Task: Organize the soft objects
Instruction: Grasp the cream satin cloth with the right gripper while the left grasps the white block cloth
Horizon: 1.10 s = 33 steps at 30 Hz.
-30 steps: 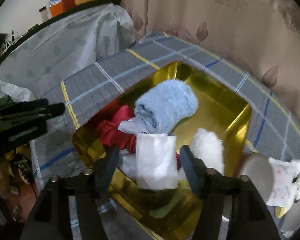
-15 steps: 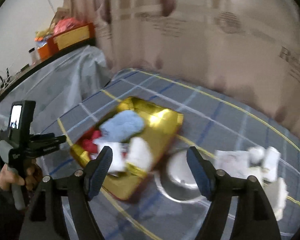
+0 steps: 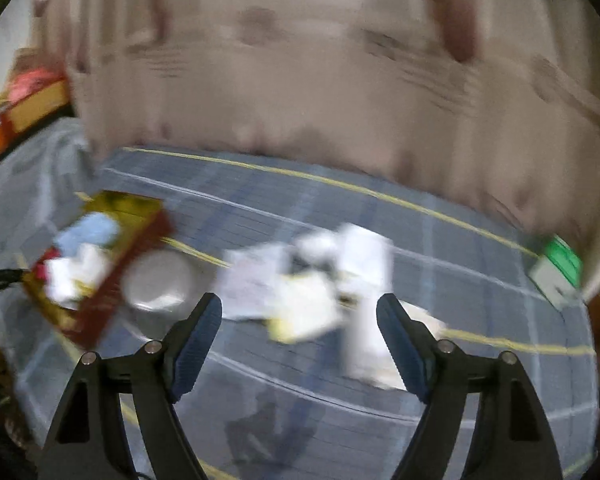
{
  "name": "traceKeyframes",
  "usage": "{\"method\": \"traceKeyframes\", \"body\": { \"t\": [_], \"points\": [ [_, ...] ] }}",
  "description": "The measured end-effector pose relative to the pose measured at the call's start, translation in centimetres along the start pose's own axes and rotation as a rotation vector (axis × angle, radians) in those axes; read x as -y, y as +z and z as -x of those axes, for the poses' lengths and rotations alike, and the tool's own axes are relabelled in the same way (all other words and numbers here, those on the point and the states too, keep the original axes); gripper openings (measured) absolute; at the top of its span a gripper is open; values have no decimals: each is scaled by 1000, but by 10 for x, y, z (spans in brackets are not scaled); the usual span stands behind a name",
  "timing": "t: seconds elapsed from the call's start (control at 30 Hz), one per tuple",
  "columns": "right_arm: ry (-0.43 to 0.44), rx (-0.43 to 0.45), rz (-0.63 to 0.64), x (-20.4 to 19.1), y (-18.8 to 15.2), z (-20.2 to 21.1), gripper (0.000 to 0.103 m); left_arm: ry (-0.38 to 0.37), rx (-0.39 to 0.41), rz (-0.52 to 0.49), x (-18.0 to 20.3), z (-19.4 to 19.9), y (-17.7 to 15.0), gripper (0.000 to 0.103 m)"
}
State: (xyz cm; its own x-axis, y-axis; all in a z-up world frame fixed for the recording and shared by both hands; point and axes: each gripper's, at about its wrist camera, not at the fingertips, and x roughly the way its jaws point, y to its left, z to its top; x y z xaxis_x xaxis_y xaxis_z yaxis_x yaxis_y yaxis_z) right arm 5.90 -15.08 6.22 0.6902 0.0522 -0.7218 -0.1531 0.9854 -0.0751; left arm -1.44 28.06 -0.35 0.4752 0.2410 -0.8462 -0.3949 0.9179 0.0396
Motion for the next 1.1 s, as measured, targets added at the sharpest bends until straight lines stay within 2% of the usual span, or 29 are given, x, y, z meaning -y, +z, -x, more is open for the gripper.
{"method": "traceKeyframes", "body": {
  "t": [0.1, 0.2, 0.33, 0.4, 0.47, 0.53, 0.57, 0.6, 0.67, 0.77, 0.9, 1.0, 1.1],
  "points": [
    [-59, -43, -25, 34, -13, -13, 78, 58, 24, -58, 13, 9, 1, 44],
    [-95, -91, -50, 60, -25, -29, 78, 64, 90, -40, 11, 31, 8, 44],
    [-94, -129, -84, 83, -35, -51, 78, -15, 83, -28, 15, 49, 18, 44],
    [-54, -99, -159, 98, -36, -52, 78, -30, 81, -44, 23, 53, 20, 44],
    [-66, -61, -217, 110, -34, -51, 79, -35, 82, -82, 38, 55, 22, 44],
    [-20, 18, -326, 127, -35, -41, 81, -33, 82, -119, 55, 55, 22, 44],
    [-15, 18, -349, 131, -36, -42, 81, -40, 77, -135, 65, 54, 22, 44],
    [-29, -18, -348, 134, -37, -48, 81, -52, 68, -146, 74, 51, 22, 44],
    [-69, -74, -321, 136, -43, -62, 81, -86, 44, -169, 93, 46, 21, 44],
    [-55, -140, -262, 129, -51, -80, 81, -127, 12, -208, 121, 40, 18, 44],
    [21, -118, -237, 113, -52, -82, 81, -163, 3, -269, 154, 39, 14, 44],
    [51, -136, -182, 95, -47, -91, 81, -185, 4, -309, 177, 42, 14, 44],
    [21, -147, -132, 83, -44, -104, 81, -218, -1, -343, 195, 46, 13, 44]
  ]
}}
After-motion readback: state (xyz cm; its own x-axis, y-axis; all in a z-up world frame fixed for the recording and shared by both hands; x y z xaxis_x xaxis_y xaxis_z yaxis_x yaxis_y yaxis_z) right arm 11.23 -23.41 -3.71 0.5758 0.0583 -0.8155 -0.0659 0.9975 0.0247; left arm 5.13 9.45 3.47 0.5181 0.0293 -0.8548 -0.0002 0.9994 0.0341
